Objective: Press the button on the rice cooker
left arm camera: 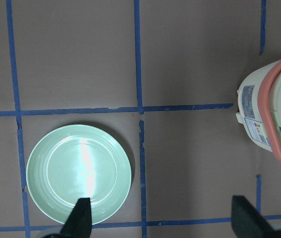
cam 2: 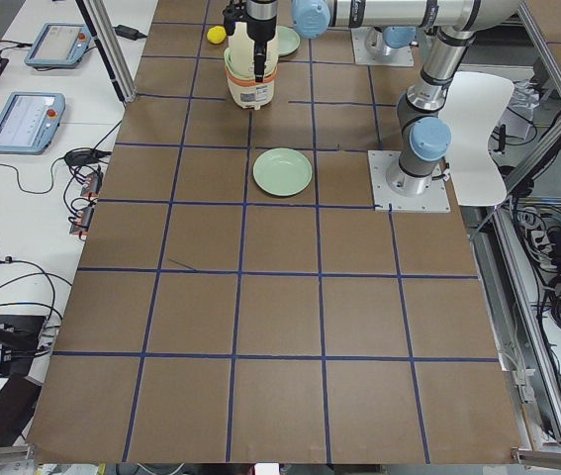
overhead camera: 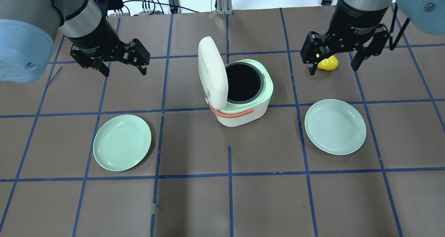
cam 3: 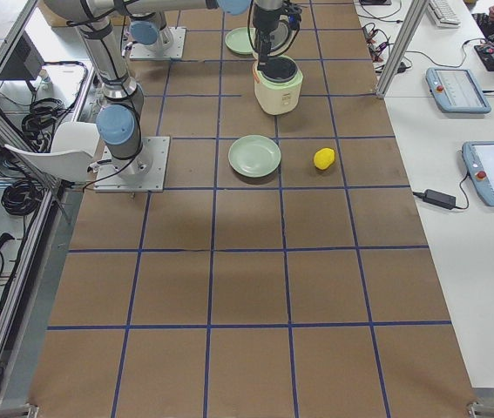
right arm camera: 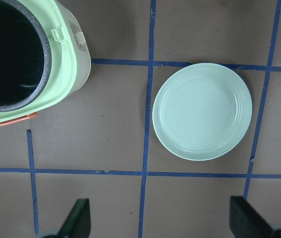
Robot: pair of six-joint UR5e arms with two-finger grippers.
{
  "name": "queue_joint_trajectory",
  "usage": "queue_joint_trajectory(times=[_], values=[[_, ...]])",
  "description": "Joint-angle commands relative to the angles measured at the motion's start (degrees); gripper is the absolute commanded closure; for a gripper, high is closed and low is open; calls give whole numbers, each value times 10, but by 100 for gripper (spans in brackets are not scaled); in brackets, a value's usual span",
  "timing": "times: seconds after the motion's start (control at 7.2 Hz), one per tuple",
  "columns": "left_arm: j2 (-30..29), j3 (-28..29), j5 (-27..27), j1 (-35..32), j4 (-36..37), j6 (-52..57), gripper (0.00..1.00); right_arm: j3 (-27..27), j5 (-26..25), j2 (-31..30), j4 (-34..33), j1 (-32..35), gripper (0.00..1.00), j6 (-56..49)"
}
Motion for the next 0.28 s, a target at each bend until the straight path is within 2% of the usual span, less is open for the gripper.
queue_joint_trajectory(times=[0.0,0.14], values=[[-1,0,0,0,0,0,0,0,7,1,0,0,0,0],[0,0,0,0,0,0,0,0,7,1,0,0,0,-1]])
